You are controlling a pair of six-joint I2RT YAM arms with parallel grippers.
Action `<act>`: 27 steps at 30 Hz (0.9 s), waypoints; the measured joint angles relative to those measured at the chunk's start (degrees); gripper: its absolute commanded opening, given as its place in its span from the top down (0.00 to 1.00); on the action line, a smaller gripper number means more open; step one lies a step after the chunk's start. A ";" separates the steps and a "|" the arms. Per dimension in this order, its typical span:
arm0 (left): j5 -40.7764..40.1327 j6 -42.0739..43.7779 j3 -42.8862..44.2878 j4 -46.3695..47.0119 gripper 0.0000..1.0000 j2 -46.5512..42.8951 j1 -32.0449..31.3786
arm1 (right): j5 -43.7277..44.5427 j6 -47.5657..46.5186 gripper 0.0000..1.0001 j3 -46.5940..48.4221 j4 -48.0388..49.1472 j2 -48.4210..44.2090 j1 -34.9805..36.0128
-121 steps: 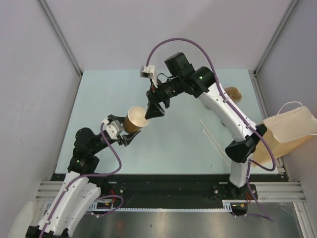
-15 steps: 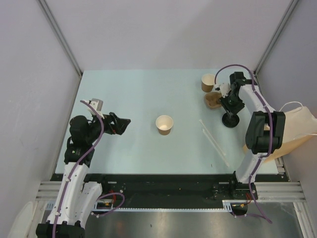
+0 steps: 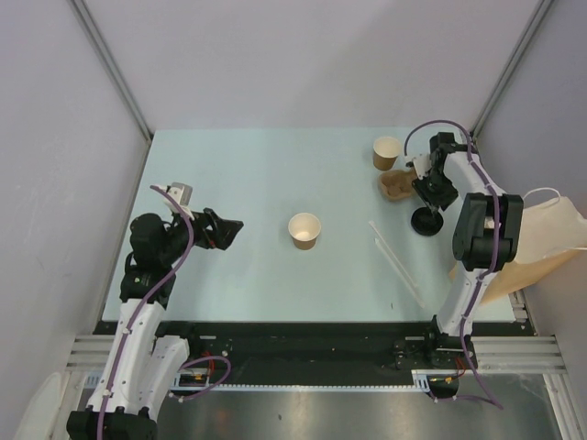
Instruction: Pack the takeout coffee
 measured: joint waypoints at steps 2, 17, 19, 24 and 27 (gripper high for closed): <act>0.02 0.00 -0.11 0.04 0.00 -0.02 0.00 | 0.26 -0.09 0.57 0.09 0.35 0.90 0.00; 0.02 0.02 -0.37 0.44 0.00 -0.33 0.00 | 2.23 -0.26 0.70 1.66 1.81 6.01 -0.68; 0.02 0.02 -0.37 0.61 0.00 -0.33 0.00 | 2.21 -0.35 0.80 1.86 1.88 6.23 -0.76; 0.04 0.02 -0.39 0.81 0.01 -0.33 0.00 | 1.90 -0.24 1.00 2.89 1.51 6.45 -0.81; 0.04 0.02 -0.55 0.92 0.01 -0.33 0.00 | 1.42 -0.20 1.00 3.37 1.03 6.45 -0.81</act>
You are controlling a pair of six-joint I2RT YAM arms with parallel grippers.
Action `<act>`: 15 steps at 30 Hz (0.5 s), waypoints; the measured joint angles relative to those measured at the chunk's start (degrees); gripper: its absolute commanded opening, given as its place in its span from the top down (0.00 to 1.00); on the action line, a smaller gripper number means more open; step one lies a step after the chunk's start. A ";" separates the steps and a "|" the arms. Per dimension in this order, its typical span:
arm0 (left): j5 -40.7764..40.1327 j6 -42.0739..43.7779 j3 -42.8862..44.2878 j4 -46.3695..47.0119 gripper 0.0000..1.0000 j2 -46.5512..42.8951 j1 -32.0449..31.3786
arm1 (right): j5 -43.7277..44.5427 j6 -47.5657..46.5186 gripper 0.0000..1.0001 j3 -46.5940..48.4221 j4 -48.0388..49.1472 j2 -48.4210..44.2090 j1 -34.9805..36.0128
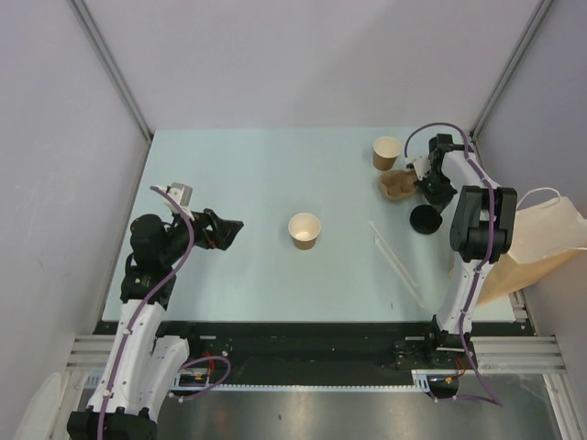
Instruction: Pack the takeout coffee
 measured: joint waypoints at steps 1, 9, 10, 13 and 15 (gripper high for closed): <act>0.00 -0.02 -0.04 0.02 0.01 0.00 0.00 | -0.37 0.00 1.00 0.04 -0.22 0.00 0.00; 0.20 0.00 -0.11 0.24 0.01 0.02 0.00 | -5.44 -0.02 1.00 0.15 -3.56 -1.40 0.02; 0.22 0.00 -0.17 0.31 0.01 0.02 0.00 | -6.03 -0.02 1.00 0.17 -4.00 -2.10 0.09; 0.44 -0.02 -0.35 0.35 0.01 0.04 0.00 | -6.12 -0.07 1.00 0.17 -4.20 -4.24 0.61; 0.44 -0.02 -0.46 0.35 0.00 0.04 0.00 | -5.57 -0.09 1.00 0.17 -4.09 -6.03 0.96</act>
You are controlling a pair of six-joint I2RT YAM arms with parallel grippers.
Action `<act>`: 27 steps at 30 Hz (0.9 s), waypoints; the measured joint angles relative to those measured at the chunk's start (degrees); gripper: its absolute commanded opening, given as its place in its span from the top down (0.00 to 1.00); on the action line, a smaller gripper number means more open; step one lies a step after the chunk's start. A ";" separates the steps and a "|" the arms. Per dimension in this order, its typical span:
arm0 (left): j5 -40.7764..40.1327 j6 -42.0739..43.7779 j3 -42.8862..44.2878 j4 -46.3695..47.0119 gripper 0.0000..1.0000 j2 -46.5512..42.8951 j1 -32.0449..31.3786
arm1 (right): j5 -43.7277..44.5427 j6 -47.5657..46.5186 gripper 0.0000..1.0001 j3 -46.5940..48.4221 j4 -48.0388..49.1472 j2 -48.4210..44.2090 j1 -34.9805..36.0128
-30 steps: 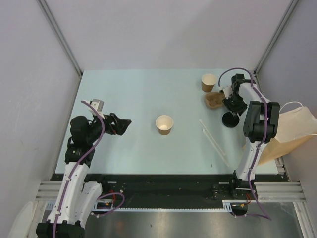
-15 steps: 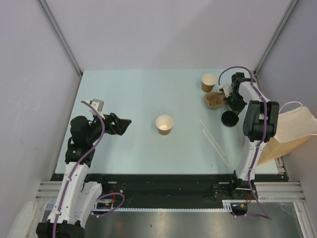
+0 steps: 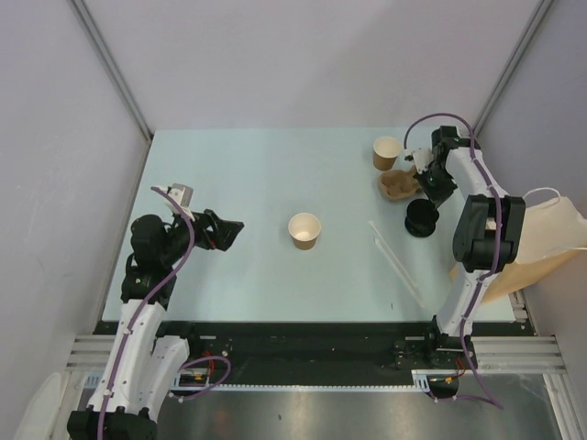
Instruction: Pack the takeout coffee
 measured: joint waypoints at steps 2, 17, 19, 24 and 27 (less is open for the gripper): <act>0.07 0.00 -0.04 0.02 0.01 0.00 0.00 | 0.17 0.00 1.00 0.04 0.00 -1.29 0.61; 7.98 6.80 8.00 -3.21 0.00 0.04 0.04 | -39.08 -0.02 1.00 19.47 -14.80 -6.36 9.64; 9.27 8.20 8.48 -2.60 0.01 -1.07 0.04 | -46.51 0.02 1.00 20.11 -15.41 -6.73 11.28; 11.93 18.14 10.80 -3.30 0.03 -2.10 -1.16 | -60.39 0.17 1.00 11.87 -16.37 -8.59 14.40; 11.74 28.06 13.68 -4.37 0.04 -1.09 -4.66 | -67.25 0.48 1.00 2.43 -17.27 -9.20 16.09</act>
